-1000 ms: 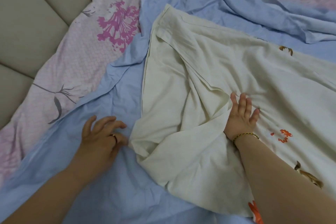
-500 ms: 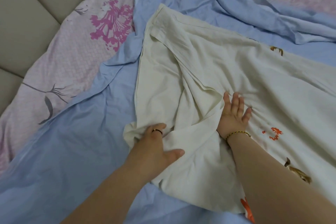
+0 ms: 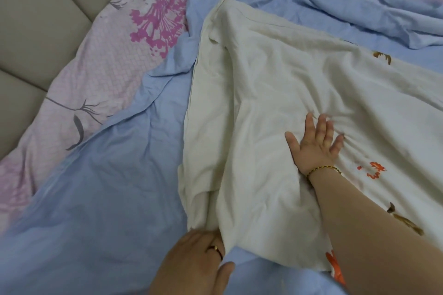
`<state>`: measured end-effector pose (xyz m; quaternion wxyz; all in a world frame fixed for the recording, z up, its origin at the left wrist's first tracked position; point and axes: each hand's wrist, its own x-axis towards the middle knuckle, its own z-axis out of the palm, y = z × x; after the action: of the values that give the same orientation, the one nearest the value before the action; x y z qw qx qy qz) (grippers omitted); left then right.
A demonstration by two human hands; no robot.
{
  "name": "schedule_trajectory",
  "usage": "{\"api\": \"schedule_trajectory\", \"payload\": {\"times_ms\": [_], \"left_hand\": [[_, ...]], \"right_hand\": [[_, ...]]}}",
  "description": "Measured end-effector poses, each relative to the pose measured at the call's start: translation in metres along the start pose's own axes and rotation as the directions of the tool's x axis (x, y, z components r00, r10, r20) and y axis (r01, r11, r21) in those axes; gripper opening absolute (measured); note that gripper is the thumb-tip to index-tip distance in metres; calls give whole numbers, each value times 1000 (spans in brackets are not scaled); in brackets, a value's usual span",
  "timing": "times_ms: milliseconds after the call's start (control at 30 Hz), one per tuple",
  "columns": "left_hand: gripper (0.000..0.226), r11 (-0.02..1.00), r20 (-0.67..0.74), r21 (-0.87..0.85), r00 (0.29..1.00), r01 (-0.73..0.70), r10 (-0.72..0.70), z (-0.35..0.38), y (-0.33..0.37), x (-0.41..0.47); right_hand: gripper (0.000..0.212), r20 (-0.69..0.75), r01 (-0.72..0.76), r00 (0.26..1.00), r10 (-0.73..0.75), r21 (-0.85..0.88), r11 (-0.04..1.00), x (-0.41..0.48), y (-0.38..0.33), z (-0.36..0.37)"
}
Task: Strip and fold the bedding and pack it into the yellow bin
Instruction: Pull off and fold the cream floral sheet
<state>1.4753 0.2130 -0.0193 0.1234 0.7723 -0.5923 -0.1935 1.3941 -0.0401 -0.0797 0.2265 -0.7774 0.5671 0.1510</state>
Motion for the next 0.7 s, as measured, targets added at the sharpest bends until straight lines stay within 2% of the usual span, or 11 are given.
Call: {"api": "schedule_trajectory", "payload": {"times_ms": [167,267,367,467,500,567,633,667,700], "left_hand": [[26,994,-121,-19,987,-107,103,3,1,0],[29,999,-151,-38,989,-2,-4,-2,-5,3],[47,986,-142,-41,976,160,-165,1,-3,10],[39,967,-120,-8,959,256,-255,6,-8,13],[37,954,-50,-48,954,295,-297,3,-12,13],[33,862,11,-254,892,439,-451,-13,-29,10],[31,673,3,-473,765,569,-644,-30,-49,5],[30,624,-3,-541,740,564,-672,-38,-59,1],[30,630,-16,-555,750,544,-662,-43,-69,-3]], "right_hand": [[68,5,1,1000,-1,2,1000,0,-1,0],[68,-4,2,1000,-2,5,1000,1,0,1],[68,-2,0,1000,0,4,1000,1,0,1],[68,-1,-3,1000,3,-3,1000,0,0,1],[68,-2,-3,1000,3,-9,1000,1,0,1],[68,0,-3,1000,3,-13,1000,1,0,1],[68,-2,-2,1000,2,-16,1000,0,0,1],[68,-5,-1,1000,1,-14,1000,0,0,1],[68,-6,-1,1000,1,-11,1000,0,-1,1]]}}
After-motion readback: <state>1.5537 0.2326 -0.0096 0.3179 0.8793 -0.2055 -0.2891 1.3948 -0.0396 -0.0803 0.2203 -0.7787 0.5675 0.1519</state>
